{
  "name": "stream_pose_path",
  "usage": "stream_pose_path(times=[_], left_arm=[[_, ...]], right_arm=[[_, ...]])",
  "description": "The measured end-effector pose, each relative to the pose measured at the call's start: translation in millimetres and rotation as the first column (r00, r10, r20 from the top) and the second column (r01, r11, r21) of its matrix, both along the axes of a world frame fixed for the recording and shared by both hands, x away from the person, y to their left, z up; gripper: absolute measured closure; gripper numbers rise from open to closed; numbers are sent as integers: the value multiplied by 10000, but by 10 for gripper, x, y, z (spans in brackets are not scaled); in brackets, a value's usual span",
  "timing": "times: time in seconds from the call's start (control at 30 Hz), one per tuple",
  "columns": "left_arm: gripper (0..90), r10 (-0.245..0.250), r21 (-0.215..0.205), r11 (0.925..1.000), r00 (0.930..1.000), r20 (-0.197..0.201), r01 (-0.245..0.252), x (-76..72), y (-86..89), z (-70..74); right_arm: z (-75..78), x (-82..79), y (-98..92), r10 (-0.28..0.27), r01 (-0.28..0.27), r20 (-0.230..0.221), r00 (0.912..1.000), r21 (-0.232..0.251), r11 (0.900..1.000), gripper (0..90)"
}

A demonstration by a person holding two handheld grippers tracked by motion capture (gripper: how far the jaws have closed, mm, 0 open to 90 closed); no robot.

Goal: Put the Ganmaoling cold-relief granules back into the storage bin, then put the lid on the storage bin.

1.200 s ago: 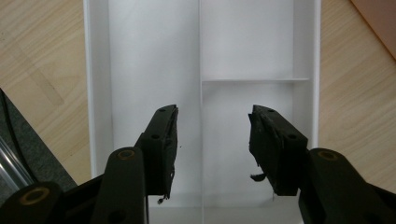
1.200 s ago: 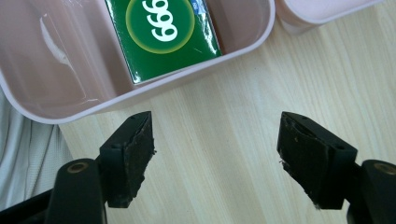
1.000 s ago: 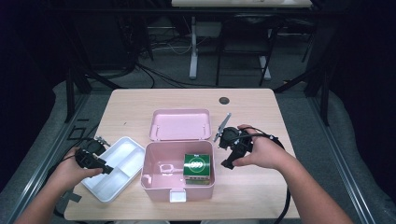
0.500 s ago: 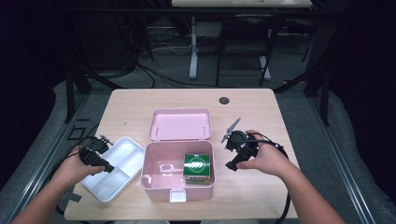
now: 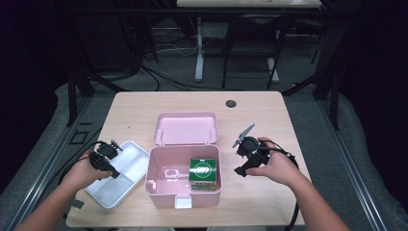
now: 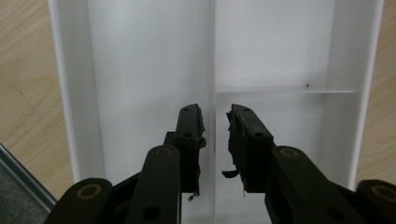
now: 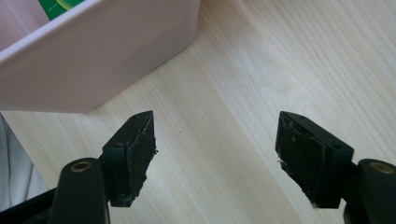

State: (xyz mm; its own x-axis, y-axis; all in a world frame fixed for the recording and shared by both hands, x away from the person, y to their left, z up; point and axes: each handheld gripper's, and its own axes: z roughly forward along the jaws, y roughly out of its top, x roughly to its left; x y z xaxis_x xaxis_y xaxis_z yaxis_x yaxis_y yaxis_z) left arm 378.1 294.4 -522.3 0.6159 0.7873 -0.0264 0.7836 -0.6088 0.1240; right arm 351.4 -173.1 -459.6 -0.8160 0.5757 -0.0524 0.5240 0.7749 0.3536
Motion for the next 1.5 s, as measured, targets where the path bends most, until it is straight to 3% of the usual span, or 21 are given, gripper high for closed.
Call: stream_pose_path(times=[0.67, 0.97, 1.07, 1.5], left_arm=[[868, 371, 146, 9992, 9976, -579, -363, 105, -50, -203], [876, 379, 287, 9989, 9971, -659, -361, 123, -68, -212], [875, 377, 341, 9988, 9969, -690, -354, 126, -74, -214], [890, 370, 466, 9984, 9958, -840, -332, 143, -84, -180]], right_arm=[[-58, -6, -74, -305, 301, 133, 9994, 275, 9992, 282], [-88, -3, -95, -435, 432, 96, 9990, 221, 9988, 282], [-103, 5, -100, -361, 361, -9, 9993, 510, 9980, 282], [-95, 5, -102, -435, 433, 45, 9990, 425, 9982, 284]])
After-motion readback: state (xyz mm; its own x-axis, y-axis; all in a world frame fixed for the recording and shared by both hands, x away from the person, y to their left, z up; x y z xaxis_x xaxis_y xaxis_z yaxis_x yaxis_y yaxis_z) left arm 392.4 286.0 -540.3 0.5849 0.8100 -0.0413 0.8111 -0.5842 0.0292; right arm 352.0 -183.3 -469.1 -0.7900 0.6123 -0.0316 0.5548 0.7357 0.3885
